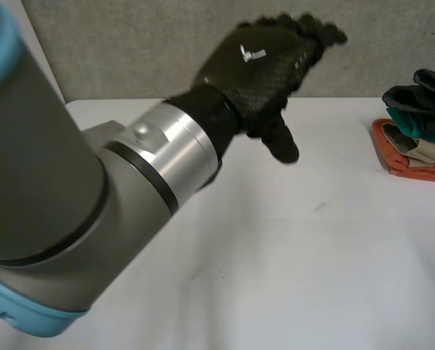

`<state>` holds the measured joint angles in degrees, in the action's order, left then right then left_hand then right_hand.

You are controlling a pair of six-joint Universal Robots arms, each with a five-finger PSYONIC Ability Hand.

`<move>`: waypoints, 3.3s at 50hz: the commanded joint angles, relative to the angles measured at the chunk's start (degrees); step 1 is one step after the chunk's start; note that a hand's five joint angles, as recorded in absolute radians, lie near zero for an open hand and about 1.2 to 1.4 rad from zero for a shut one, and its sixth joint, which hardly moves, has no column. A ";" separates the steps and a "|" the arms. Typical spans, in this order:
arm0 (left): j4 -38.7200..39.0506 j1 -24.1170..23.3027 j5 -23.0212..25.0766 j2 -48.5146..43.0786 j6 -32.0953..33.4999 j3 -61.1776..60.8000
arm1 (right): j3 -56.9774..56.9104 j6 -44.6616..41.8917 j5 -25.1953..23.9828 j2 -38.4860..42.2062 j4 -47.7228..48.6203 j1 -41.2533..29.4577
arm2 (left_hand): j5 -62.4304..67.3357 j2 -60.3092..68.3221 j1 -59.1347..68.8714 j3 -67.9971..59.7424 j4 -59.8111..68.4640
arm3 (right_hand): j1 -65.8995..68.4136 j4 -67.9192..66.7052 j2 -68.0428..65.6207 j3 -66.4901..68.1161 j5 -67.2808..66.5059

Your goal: Fold the laundry.

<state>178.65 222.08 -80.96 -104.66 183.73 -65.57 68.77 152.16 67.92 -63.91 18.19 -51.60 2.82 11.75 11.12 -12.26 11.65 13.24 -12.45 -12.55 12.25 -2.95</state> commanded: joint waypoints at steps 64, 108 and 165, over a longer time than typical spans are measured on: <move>22.80 2.84 0.01 -14.77 -0.83 -10.28 | 44.79 -5.74 0.28 -17.92 7.03 -41.13 | 36.41 37.47 38.10 -36.96 37.58 | -3.24 2.45 2.55 -2.25 2.95; 10.49 3.89 -3.68 -31.74 11.91 0.78 | 42.85 -9.07 2.30 -16.51 -18.64 -42.45 | 13.70 14.77 15.40 -14.26 14.87 | -3.24 2.45 2.55 -2.25 2.95; 10.23 9.34 -17.21 12.28 7.52 -20.04 | 32.68 -3.41 7.23 -23.50 -4.37 -50.36 | 67.18 68.25 68.88 -67.74 68.35 | 66.76 -67.55 -67.45 67.75 -67.05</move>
<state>188.94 228.69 -98.33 -97.72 190.64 -83.68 108.36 163.53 73.94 -74.68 19.35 -102.09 56.03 68.58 66.11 -68.35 68.61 63.89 -68.17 -67.40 67.98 -55.57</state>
